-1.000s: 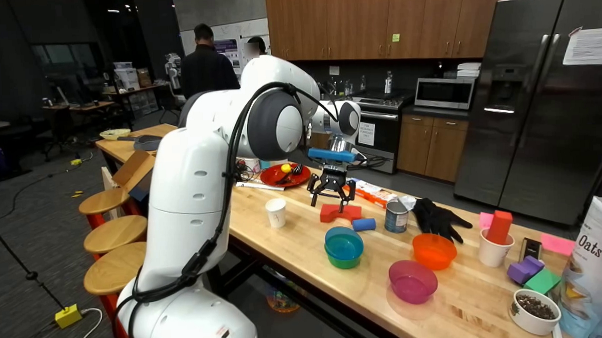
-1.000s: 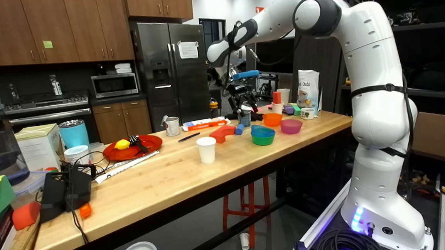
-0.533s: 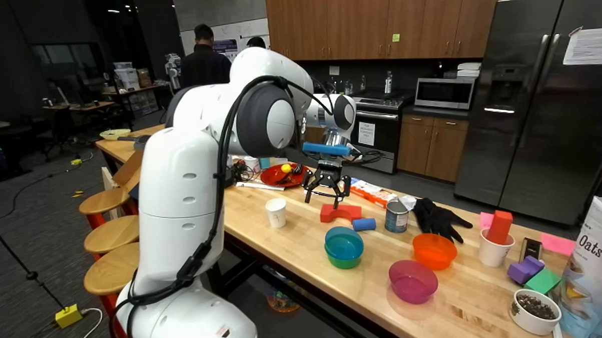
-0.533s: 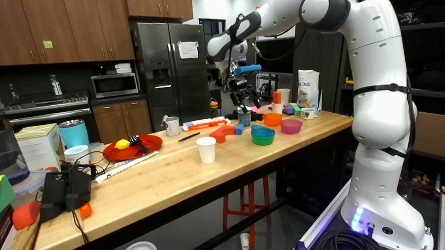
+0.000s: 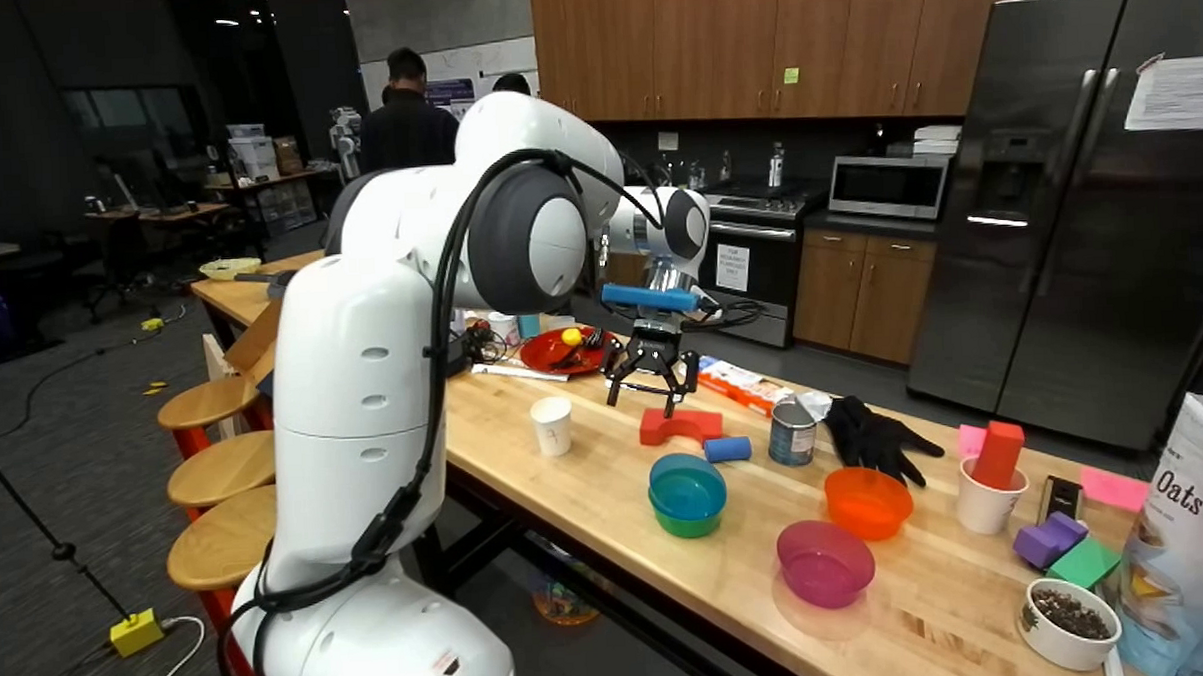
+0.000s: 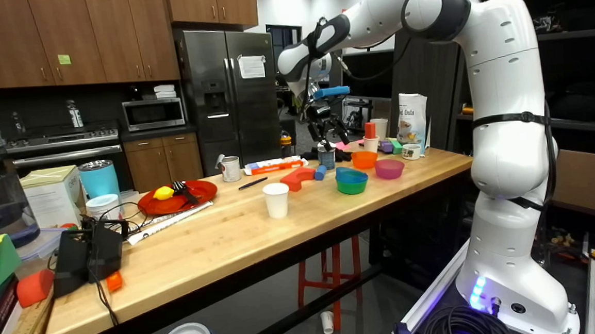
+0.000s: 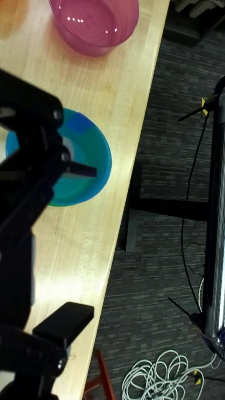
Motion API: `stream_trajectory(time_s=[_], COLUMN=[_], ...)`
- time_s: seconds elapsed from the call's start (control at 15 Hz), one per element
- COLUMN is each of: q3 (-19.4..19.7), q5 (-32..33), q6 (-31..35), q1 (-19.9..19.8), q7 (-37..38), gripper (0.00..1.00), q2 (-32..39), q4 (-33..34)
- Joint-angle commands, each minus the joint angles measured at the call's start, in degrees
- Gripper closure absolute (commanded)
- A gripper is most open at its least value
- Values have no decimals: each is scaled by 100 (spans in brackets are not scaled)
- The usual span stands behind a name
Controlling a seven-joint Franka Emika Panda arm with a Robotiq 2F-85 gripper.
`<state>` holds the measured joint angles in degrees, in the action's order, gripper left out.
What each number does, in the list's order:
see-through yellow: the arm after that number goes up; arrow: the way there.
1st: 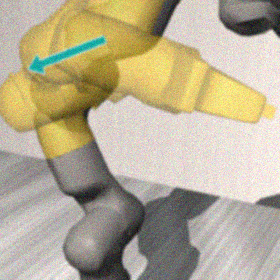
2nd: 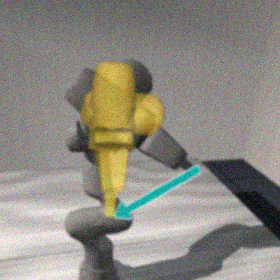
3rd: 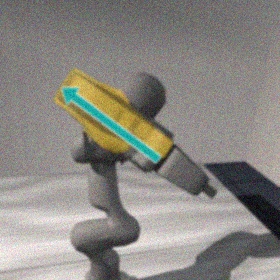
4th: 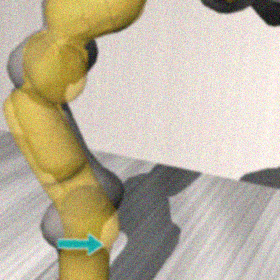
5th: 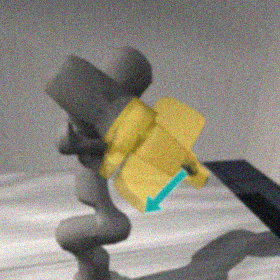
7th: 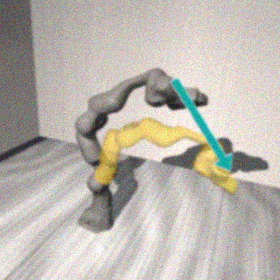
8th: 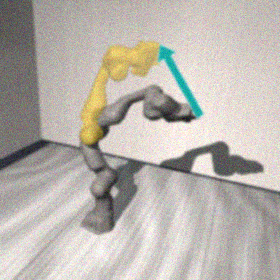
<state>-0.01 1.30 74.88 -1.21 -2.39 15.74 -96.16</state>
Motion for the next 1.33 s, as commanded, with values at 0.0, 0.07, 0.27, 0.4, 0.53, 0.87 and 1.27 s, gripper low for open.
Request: stream_trajectory(time_s=[0.0, 0.07, 0.27, 0.4, 0.53, 0.87, 1.27], q3=[11, 7, 1, 19, 50, 194, 273], q5=[-50, -97, -257, -399, -595, -596, -161], q6=[-99, -116, -209, -305, -329, 25, 441], q1=[36, 43, 41, 20, -9, 12, 101], q7=[138, 195, 252, 289, 383, 872, 1573], gripper=[0, 0, 0, 0, 0, 0, 0], q2=[-60, -76, -31, 80, 218, 378, 371], q4=[-107, -174, -312, -363, -380, -402, -348])
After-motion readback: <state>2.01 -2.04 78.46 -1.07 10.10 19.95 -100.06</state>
